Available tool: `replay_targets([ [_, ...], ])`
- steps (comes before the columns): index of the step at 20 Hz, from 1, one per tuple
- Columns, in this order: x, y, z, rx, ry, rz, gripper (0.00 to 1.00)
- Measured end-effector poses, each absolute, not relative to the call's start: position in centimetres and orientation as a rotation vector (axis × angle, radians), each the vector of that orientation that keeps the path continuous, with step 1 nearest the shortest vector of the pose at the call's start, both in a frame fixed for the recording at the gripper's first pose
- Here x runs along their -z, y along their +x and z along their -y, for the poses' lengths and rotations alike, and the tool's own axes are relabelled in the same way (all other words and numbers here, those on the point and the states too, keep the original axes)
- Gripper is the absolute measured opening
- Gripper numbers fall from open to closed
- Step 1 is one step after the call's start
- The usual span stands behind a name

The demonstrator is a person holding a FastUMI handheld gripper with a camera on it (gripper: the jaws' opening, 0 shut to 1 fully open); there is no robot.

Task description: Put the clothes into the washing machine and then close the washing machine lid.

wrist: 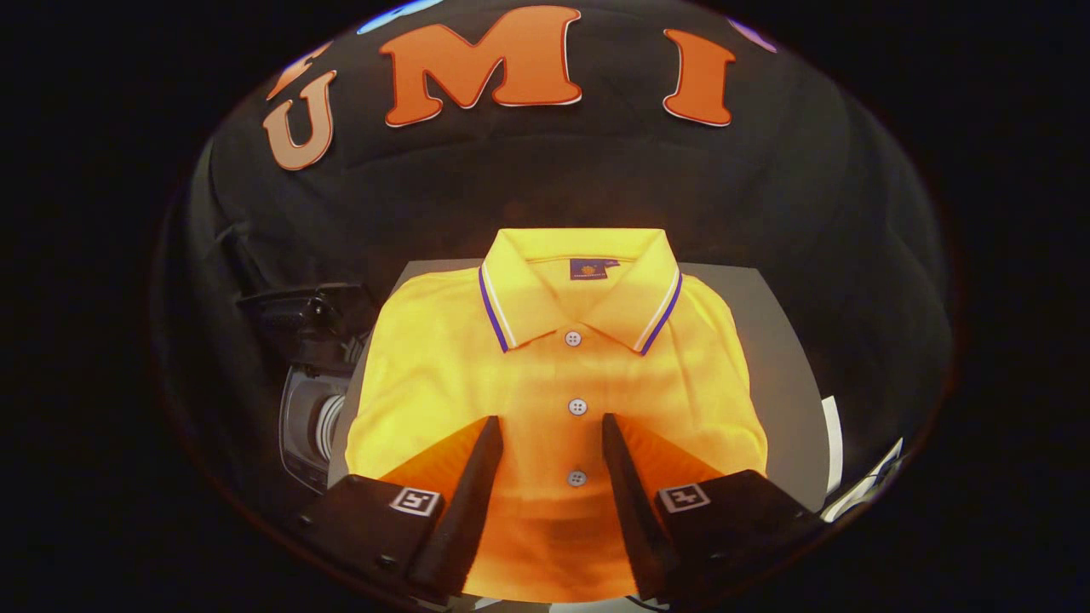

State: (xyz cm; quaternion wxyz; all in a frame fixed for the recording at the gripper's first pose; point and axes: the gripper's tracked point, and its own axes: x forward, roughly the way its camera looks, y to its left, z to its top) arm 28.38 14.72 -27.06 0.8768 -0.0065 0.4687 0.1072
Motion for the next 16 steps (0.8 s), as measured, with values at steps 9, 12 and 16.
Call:
replay_targets([
  [9, 25.9, 28.0, -14.9, -0.247, 0.302, -0.828, 0.08],
  [12, 24.3, 26.8, -17.1, -0.367, 0.493, -0.740, 0.08],
  [16, 20.7, 23.7, -18.0, -0.458, 0.600, -0.629, 0.08],
])
